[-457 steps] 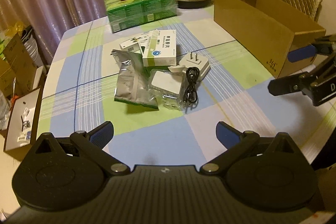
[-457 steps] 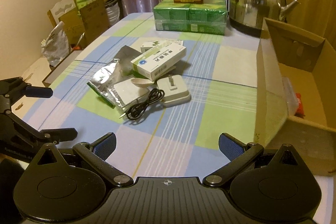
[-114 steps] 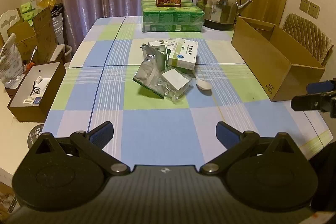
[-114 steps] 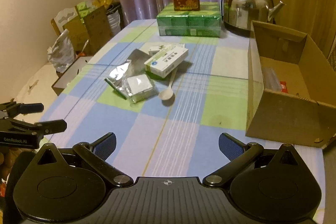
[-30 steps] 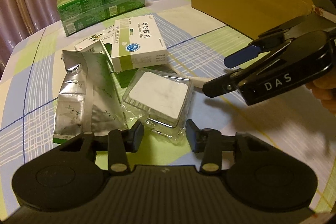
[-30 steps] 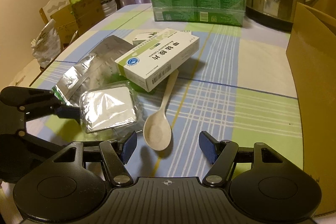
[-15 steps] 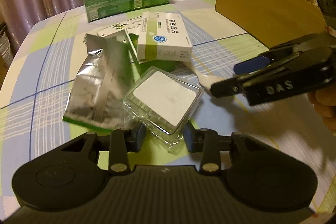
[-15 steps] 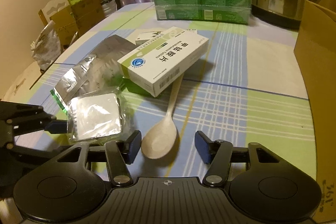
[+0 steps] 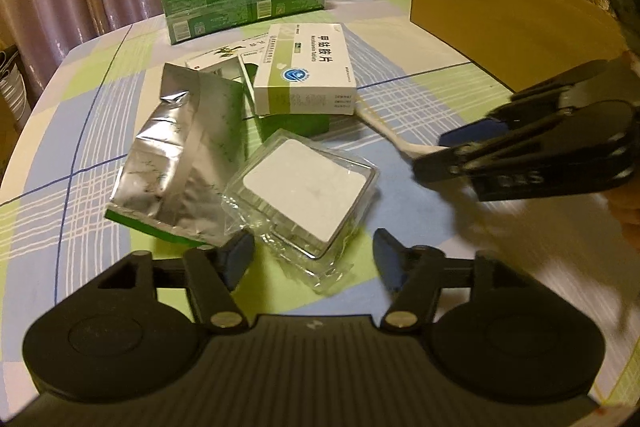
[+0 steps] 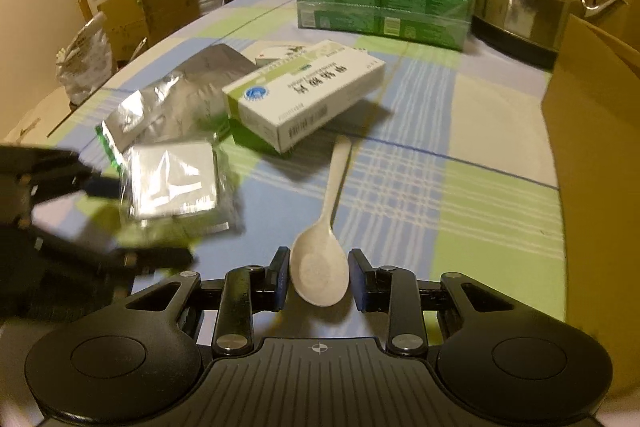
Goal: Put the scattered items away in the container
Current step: 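Grasp the clear plastic tray with the left gripper while the right gripper grasps the white spoon, then lift the plastic tray and white spoon off the table with both grippers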
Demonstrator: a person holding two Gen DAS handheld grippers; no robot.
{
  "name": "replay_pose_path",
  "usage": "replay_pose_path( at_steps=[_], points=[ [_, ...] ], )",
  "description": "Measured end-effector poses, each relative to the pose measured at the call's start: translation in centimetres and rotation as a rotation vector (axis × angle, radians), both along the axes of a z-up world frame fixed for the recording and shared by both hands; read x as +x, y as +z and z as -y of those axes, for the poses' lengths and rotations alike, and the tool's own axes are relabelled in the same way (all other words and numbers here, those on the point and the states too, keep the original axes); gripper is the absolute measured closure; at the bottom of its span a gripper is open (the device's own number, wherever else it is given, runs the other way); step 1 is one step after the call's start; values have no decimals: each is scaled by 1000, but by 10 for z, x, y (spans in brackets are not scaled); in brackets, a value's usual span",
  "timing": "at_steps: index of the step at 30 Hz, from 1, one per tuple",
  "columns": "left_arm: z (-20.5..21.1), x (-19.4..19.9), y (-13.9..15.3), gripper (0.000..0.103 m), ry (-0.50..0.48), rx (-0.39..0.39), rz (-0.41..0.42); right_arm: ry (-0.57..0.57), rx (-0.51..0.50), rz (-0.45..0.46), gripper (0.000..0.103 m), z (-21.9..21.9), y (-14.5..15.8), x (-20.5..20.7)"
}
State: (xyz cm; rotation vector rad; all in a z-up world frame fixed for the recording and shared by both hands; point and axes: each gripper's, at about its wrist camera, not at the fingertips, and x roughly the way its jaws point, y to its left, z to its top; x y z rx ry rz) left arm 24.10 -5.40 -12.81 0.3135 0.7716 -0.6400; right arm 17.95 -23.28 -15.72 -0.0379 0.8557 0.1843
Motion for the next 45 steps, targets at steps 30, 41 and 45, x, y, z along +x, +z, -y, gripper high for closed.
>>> replay_pose_path(
  at_steps=[30, 41, 45],
  points=[
    [7, -56, 19, 73, 25, -35, -59, -69, 6, 31, 75, 21, 25, -67],
    [7, -81, 33, 73, 35, -35, -56, -90, 48, -35, 74, 20, 7, -83],
    [4, -84, 33, 73, 40, -37, -62, -95, 71, -30, 63, 19, 4, -83]
  ],
)
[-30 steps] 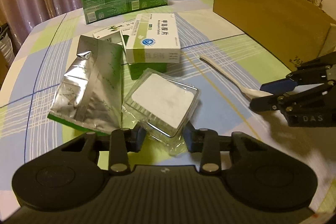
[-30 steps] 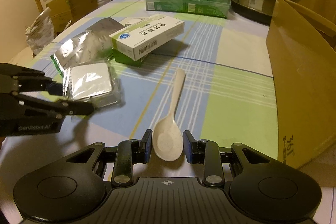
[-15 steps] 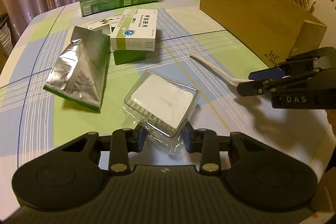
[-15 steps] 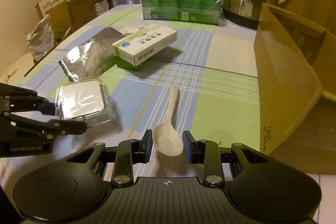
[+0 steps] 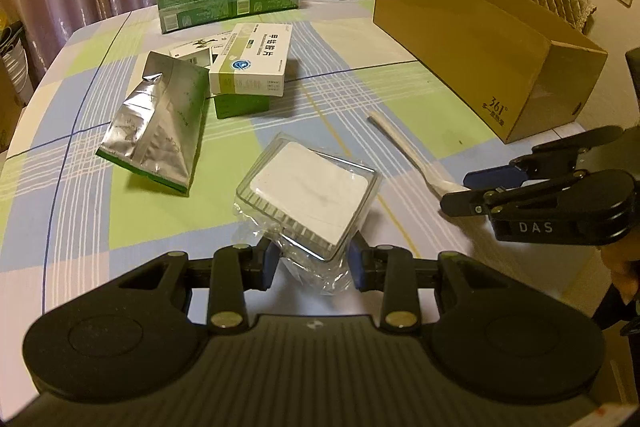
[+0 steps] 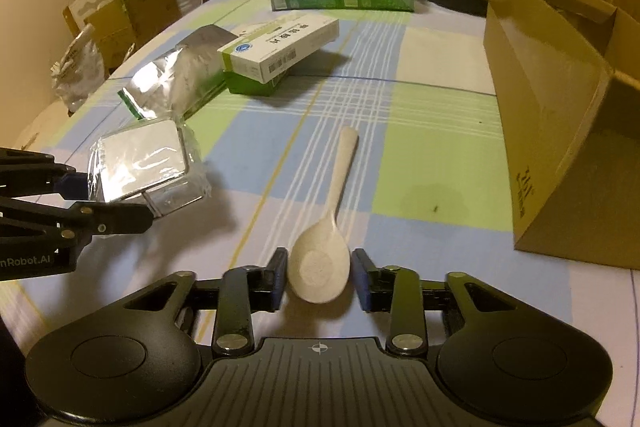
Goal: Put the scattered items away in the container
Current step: 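Lift the plastic tray and white spoon off the table with both grippers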
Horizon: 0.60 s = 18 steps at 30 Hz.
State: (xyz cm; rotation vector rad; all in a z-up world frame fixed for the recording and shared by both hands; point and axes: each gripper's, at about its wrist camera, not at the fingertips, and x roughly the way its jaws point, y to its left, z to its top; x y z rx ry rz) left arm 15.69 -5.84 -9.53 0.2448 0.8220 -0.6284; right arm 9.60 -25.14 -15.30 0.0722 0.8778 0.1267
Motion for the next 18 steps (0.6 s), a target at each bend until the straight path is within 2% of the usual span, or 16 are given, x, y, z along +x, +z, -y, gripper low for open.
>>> replay_pose_path(
  at_steps=[3, 14, 15, 17, 18],
  points=[
    [-1, 1, -1, 73, 4, -1, -4, -5, 14, 15, 58, -2, -1, -1],
    [-2, 8, -7, 73, 21, -3, -16, -34, -62, 44, 59, -14, -6, 1],
    [-2, 8, -7, 73, 23, -4, -18, -37, -66, 45, 61, -14, -6, 1],
    [-2, 8, -7, 73, 23, -6, -20, -44, -79, 47, 73, -14, -6, 0],
    [-2, 8, -7, 73, 23, -6, -20, -45, -79, 47, 73, -14, -6, 0]
  ],
)
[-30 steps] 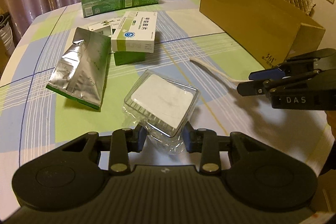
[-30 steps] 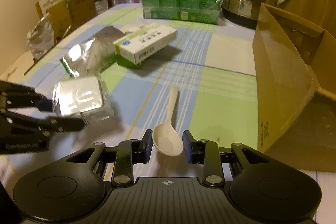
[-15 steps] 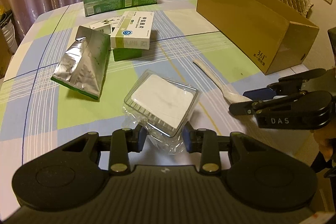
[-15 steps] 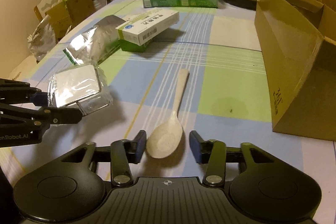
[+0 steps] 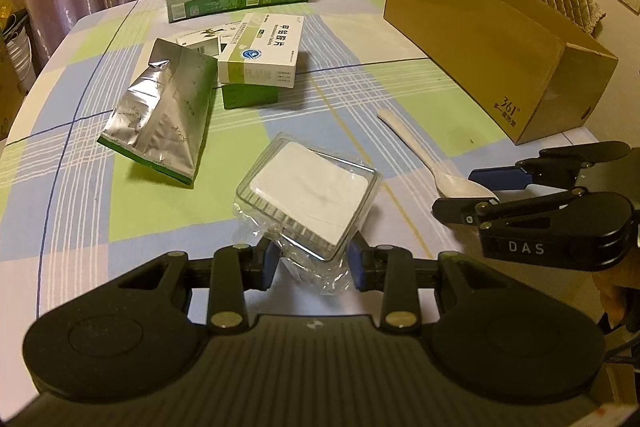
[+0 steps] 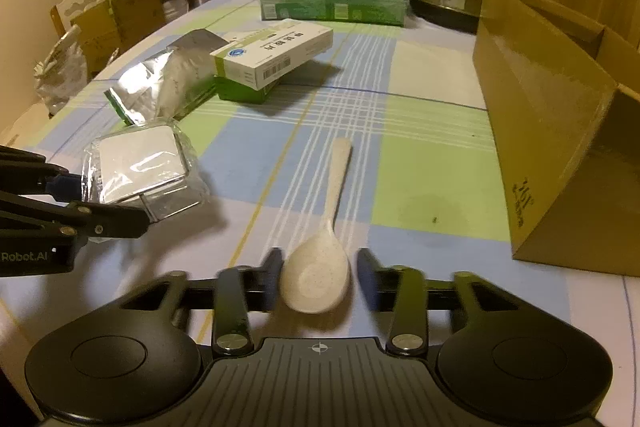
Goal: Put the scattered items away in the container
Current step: 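Lift the plastic tray and white spoon off the table with both grippers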
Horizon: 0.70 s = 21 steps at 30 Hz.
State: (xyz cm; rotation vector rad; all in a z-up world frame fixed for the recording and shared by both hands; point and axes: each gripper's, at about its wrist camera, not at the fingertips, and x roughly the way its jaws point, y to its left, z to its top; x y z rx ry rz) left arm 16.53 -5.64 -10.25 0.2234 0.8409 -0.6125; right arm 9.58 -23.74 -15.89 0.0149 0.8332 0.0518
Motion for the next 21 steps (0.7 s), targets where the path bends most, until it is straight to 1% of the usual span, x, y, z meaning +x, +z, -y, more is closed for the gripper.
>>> replay_pose_path(
  at_steps=[5, 12, 21],
  points=[
    [0, -1, 1, 73, 6, -11, -2, -10, -7, 2, 74, 2, 4, -3],
    [0, -7, 8, 73, 7, -15, 10, 16, -49, 62, 74, -1, 23, -15],
    [3, -19, 25, 73, 13, -22, 33, 26, -63, 123, 74, -1, 50, -33]
  ],
)
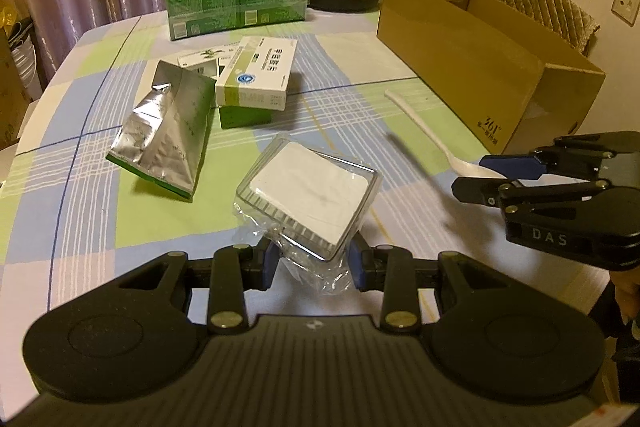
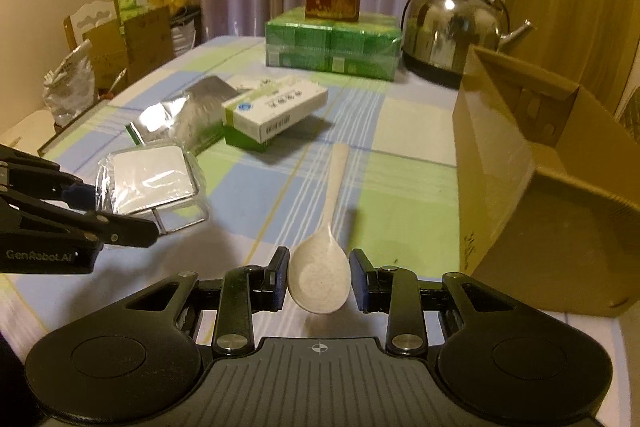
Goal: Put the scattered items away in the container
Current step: 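Lift the plastic tray and white spoon off the table with both grippers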
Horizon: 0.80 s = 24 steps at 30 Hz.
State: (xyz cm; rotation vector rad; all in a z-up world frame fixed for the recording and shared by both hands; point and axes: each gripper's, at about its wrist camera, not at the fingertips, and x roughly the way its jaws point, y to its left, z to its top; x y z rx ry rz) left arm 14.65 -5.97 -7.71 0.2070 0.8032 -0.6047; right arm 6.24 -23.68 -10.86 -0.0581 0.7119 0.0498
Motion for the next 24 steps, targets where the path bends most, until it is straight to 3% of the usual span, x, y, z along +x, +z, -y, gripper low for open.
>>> replay_pose_path(
  at_steps=[24],
  points=[
    [15, -48, 39, 73, 0, -22, 33, -36, 17, 105, 74, 22, 49, -43]
  ],
)
